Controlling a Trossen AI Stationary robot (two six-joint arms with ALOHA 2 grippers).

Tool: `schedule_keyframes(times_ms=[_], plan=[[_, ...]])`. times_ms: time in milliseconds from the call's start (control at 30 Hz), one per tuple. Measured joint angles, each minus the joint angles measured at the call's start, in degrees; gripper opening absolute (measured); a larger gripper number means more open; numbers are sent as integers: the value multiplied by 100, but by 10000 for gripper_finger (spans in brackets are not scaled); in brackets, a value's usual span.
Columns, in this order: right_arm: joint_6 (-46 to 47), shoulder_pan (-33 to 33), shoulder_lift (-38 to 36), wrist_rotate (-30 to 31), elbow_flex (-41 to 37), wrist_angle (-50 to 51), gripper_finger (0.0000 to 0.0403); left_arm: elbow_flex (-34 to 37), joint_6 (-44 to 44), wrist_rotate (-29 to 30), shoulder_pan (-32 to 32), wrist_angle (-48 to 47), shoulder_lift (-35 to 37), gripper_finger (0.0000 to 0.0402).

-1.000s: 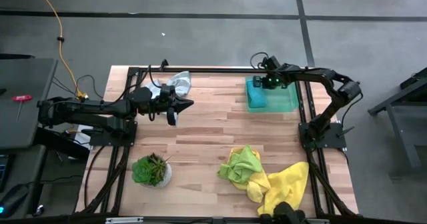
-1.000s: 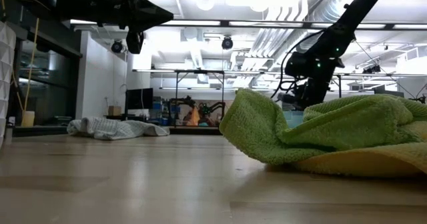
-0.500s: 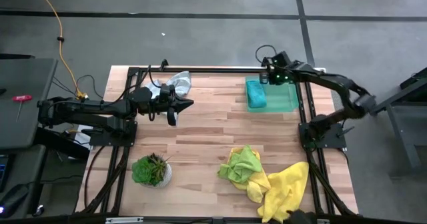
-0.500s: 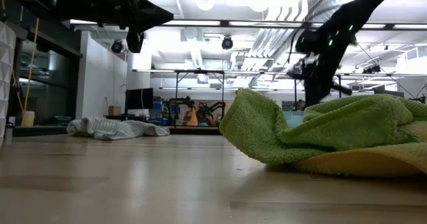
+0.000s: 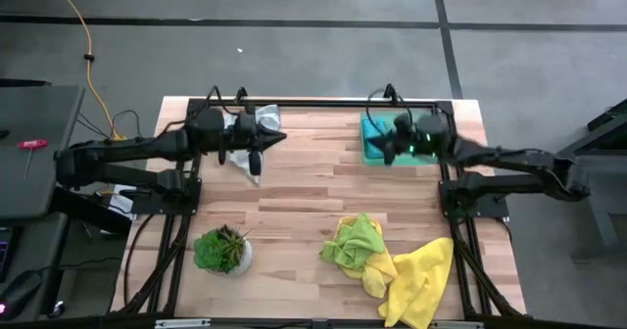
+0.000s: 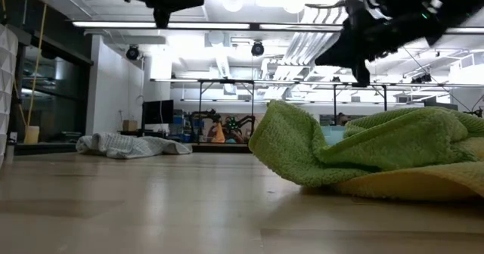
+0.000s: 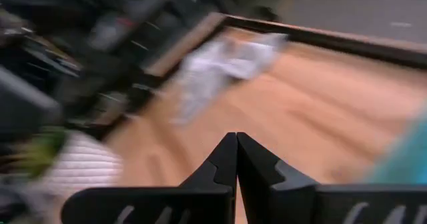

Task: Fold microfiber towels
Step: Fold the gray towel

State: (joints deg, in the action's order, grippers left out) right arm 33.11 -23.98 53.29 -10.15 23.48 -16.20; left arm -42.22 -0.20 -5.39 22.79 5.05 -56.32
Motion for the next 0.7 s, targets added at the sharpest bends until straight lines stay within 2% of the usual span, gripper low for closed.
schedule_keyframes(times_ms=[100, 200, 300, 533, 600, 700], plan=[[428, 514, -7, 160, -764, -1914, 0, -311, 146, 0, 144, -619, -1, 0], [380, 890, -15, 736, -1051, -2714, 0, -347, 62, 0, 240, -778, 7, 0], [134, 1065, -14, 1018, -974, -2685, 0, -334, -42, 0, 282, -885, 5, 0], [-207, 1135, -14, 1020, -541, -2214, 0, 320, -662, -165, 164, -233, 82, 0], [-209, 1135, -14, 1021, -492, -2136, 0, 536, -891, 42, 103, -158, 103, 0], [-209, 1135, -14, 1019, -448, -1992, 0, 627, -1180, 684, 115, -560, 101, 3]])
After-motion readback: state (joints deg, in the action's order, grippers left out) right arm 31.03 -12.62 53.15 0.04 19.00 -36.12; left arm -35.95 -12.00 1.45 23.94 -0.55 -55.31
